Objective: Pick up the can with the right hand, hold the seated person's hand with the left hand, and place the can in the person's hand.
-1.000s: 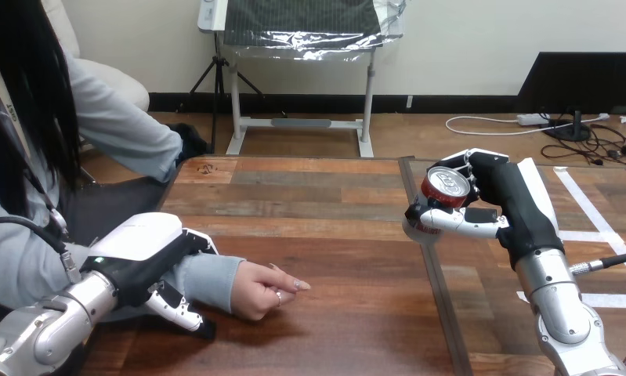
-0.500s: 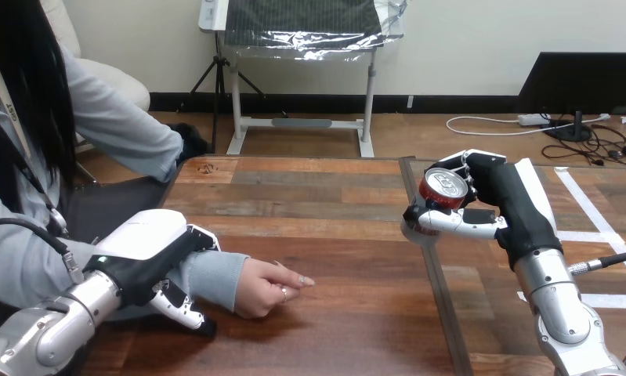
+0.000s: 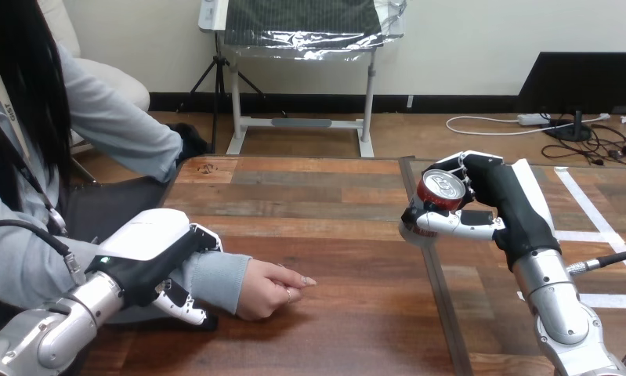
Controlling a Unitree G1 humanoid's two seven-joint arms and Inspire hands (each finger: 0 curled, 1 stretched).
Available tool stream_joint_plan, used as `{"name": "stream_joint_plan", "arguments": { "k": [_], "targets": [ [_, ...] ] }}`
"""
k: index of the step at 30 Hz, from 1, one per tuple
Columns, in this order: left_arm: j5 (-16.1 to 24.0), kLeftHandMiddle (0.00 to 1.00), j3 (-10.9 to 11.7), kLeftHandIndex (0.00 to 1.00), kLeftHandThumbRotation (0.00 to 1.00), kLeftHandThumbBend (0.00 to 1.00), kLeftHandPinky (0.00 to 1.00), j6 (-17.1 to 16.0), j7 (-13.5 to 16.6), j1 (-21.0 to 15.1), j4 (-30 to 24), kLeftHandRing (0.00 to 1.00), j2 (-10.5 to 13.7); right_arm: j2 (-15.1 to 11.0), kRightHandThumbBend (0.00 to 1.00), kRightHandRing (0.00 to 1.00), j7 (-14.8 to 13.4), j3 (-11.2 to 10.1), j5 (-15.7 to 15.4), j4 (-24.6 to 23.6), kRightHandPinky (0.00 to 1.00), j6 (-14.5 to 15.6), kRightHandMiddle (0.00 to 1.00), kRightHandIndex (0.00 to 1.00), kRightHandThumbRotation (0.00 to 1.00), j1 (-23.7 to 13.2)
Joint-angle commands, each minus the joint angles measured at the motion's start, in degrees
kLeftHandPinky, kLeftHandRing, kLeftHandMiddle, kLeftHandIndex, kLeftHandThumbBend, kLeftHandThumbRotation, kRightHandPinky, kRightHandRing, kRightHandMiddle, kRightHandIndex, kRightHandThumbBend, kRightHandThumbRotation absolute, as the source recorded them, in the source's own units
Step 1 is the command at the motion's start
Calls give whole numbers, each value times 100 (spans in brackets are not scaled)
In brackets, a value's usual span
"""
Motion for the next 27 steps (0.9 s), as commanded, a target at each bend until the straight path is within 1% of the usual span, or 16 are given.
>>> {"name": "stream_joint_plan", "arguments": {
  "k": [1, 5, 11, 23, 27],
  "targets": [
    [-216, 44, 69, 47, 12, 81, 34, -241, 132, -100, -242, 38, 2, -80, 78, 45, -86, 21, -4, -83, 43, -127, 51, 53, 0, -463],
    [-279, 44, 104, 47, 11, 81, 33, -312, 128, -77, -295, 38, 9, -69, 77, 46, -109, 51, -35, -47, 44, -143, 51, 53, 0, -484],
    [-319, 44, 124, 47, 9, 81, 33, -389, 187, -51, -375, 37, 20, -22, 77, 46, -93, 57, -31, -12, 44, -81, 51, 53, 0, -521],
    [-490, 45, 181, 48, 7, 81, 34, -392, 54, 13, -670, 38, 36, 69, 77, 46, 108, 21, 92, 146, 44, -109, 51, 53, 0, -601],
    [-574, 45, 205, 48, 6, 81, 34, -472, 43, 24, -730, 39, 27, 97, 77, 46, 114, 40, 74, 181, 43, -72, 51, 53, 0, -637]
  ]
}}
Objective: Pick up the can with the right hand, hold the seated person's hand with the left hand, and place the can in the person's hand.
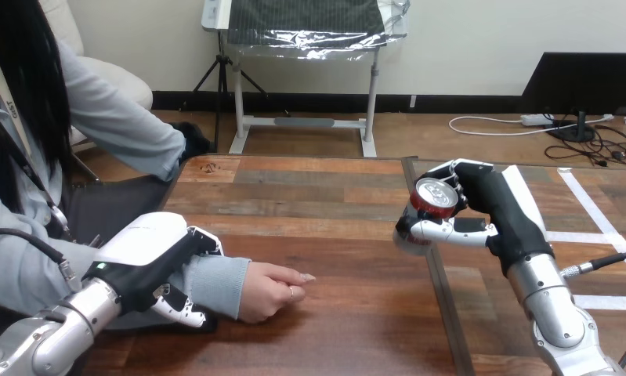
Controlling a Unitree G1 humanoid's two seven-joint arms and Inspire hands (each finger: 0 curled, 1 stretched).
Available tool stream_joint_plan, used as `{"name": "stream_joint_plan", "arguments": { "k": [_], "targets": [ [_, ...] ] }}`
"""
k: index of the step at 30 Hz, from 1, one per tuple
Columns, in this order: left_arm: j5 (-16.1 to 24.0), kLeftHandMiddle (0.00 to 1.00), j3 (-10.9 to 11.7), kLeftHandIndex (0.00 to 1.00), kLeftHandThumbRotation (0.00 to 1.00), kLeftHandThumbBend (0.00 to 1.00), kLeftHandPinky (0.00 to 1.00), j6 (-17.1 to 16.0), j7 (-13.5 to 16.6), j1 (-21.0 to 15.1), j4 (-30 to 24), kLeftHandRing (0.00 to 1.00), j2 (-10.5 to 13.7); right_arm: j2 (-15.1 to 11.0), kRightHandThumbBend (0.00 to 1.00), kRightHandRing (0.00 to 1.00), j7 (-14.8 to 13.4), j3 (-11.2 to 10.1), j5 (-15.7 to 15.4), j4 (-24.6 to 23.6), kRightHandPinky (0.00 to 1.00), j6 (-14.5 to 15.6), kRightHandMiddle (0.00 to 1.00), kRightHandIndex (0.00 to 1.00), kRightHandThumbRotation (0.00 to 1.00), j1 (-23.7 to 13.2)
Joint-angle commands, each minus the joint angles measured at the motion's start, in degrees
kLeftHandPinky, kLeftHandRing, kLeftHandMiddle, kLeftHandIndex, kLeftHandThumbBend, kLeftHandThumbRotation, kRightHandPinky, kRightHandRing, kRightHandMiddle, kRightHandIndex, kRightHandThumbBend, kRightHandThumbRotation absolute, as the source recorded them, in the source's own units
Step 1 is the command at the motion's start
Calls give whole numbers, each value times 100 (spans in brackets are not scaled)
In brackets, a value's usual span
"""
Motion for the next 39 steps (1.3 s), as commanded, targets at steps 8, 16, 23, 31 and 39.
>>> {"name": "stream_joint_plan", "arguments": {
  "k": [8, 16, 23, 31, 39],
  "targets": [
    [-399, 44, 180, 48, 6, 82, 33, -456, 5, -246, -542, 38, -74, 118, 77, 45, -64, 18, 51, 17, 43, -49, 51, 53, 0, -668],
    [-528, 43, 214, 48, 5, 82, 32, -548, -92, -258, -697, 37, -115, 160, 77, 46, -103, 93, -41, 34, 43, -34, 51, 53, 0, -694],
    [-593, 42, 221, 47, 6, 82, 31, -527, -144, -251, -881, 36, -142, 209, 76, 46, -80, 128, -66, 73, 43, -48, 51, 53, 0, -709],
    [-730, 43, 272, 47, 9, 82, 31, -412, -344, -189, -1205, 36, -170, 252, 77, 47, -161, 205, -170, 143, 44, -72, 51, 52, 0, -735],
    [-880, 43, 358, 47, 11, 83, 31, -289, -562, -100, -1551, 36, -198, 299, 78, 47, -203, 254, -200, 203, 45, -85, 52, 52, 0, -760]
  ]
}}
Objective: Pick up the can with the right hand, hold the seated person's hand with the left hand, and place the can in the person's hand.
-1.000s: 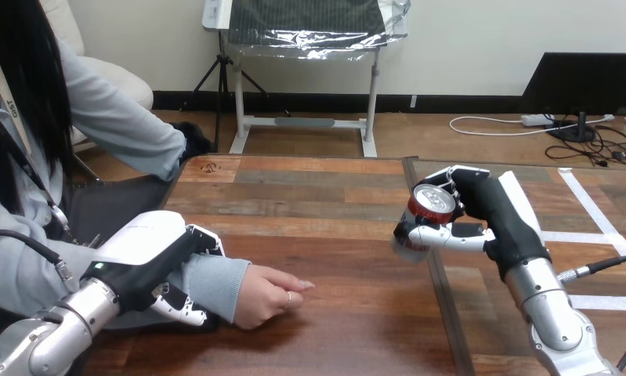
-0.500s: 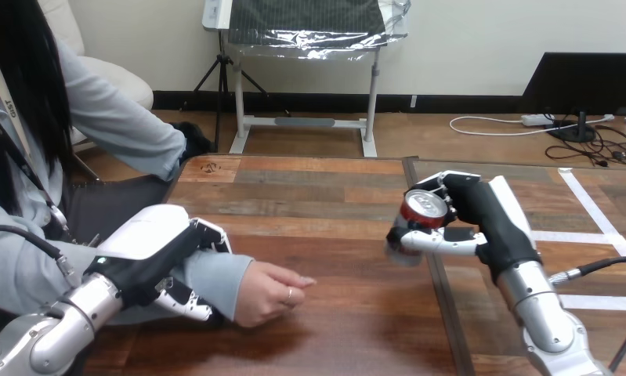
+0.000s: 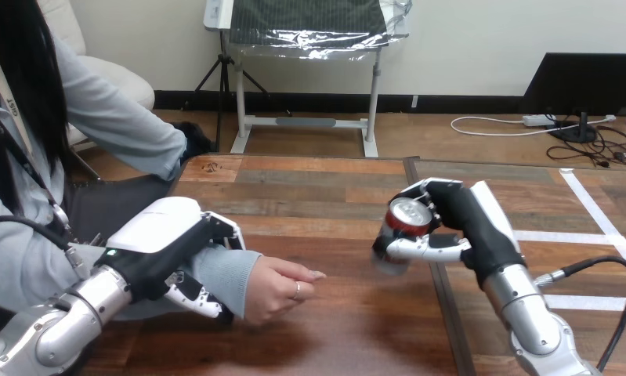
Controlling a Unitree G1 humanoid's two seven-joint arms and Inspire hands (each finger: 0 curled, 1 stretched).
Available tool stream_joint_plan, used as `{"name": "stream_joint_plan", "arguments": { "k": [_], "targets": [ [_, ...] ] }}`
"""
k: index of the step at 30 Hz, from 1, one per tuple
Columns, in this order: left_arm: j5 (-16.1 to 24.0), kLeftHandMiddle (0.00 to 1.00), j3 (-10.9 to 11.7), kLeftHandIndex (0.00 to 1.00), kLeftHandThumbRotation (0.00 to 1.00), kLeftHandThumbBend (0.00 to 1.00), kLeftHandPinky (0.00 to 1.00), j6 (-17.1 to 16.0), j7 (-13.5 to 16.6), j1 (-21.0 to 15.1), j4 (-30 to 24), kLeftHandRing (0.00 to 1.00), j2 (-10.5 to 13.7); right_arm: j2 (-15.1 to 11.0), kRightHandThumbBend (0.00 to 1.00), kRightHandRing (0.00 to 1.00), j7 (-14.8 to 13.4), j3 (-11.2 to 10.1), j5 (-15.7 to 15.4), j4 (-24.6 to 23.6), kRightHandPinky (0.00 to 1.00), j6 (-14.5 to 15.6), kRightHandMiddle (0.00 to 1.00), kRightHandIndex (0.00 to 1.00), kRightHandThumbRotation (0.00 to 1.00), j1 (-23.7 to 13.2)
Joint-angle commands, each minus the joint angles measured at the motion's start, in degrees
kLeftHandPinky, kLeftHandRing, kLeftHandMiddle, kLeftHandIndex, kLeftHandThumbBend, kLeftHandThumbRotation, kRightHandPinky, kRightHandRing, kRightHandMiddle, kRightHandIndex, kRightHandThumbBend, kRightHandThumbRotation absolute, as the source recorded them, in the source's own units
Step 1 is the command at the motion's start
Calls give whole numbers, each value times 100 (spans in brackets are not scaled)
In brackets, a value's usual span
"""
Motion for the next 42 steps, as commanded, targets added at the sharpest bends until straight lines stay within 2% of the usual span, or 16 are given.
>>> {"name": "stream_joint_plan", "arguments": {
  "k": [1, 11, 23, 32, 42],
  "targets": [
    [-317, 43, 253, 47, 11, 83, 31, -102, -21, -250, -753, 36, -227, 36, 78, 47, -175, -8, 46, -45, 45, -134, 52, 52, 0, -712],
    [-367, 44, 316, 47, 9, 84, 32, 35, -143, -203, -1069, 37, -286, 132, 78, 48, -157, 35, 42, -50, 45, -194, 52, 52, 0, -704],
    [-371, 44, 332, 47, 11, 83, 32, 221, -263, -217, -1262, 37, -368, 231, 79, 45, -315, 158, -72, -195, 43, -194, 50, 52, 0, -655],
    [-362, 44, 325, 48, 11, 83, 32, 296, -338, -259, -1290, 38, -452, 339, 80, 44, -140, 146, 114, -335, 42, -354, 49, 51, 0, -580],
    [-311, 45, 297, 48, 10, 84, 33, 239, -255, -332, -1159, 38, -600, 460, 79, 43, 134, 115, 338, -637, 41, -383, 49, 51, 0, -436]
  ]
}}
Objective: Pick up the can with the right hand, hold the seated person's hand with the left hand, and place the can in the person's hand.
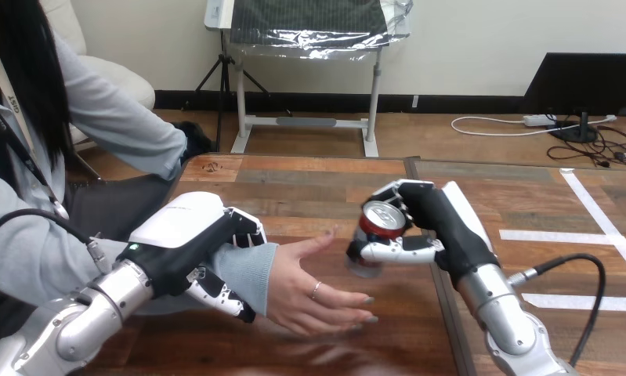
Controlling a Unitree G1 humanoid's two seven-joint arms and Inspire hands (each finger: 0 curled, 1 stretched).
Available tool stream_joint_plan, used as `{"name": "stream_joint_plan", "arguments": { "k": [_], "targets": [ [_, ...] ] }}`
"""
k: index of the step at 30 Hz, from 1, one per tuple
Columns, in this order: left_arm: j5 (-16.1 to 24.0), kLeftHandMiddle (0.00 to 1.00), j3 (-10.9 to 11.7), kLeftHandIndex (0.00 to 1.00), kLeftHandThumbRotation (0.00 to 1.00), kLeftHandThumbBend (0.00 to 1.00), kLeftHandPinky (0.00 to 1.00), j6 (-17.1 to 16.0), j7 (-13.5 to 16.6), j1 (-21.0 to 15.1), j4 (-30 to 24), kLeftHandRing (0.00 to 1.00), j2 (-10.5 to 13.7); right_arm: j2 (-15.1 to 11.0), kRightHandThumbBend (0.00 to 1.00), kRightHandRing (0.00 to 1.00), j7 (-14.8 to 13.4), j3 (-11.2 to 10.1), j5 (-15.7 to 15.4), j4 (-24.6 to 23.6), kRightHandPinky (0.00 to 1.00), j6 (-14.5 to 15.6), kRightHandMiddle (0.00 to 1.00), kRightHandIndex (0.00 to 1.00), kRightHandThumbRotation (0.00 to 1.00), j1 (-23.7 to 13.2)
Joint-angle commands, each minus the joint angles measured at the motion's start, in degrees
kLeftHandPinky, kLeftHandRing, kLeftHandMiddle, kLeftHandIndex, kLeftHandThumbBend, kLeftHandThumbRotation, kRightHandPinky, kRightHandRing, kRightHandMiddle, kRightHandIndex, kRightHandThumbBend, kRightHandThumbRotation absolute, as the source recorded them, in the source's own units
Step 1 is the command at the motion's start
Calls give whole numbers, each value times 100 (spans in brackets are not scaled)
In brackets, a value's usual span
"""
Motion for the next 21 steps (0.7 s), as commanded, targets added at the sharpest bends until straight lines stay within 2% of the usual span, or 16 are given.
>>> {"name": "stream_joint_plan", "arguments": {
  "k": [1, 14, 21],
  "targets": [
    [-209, 45, 158, 48, 10, 84, 33, -171, 155, -518, -387, 38, -369, 99, 79, 43, 112, -79, 225, -568, 41, -267, 49, 51, 0, -363],
    [-138, 46, 136, 48, 11, 84, 34, -197, 217, -554, -296, 39, -490, 194, 78, 42, 294, -24, 269, -1258, 39, -173, 49, 51, 0, -42],
    [-137, 46, 133, 49, 12, 85, 34, -147, 202, -552, -292, 39, -544, 245, 78, 41, 379, 19, 301, -1657, 37, -282, 49, 51, 0, 167]
  ]
}}
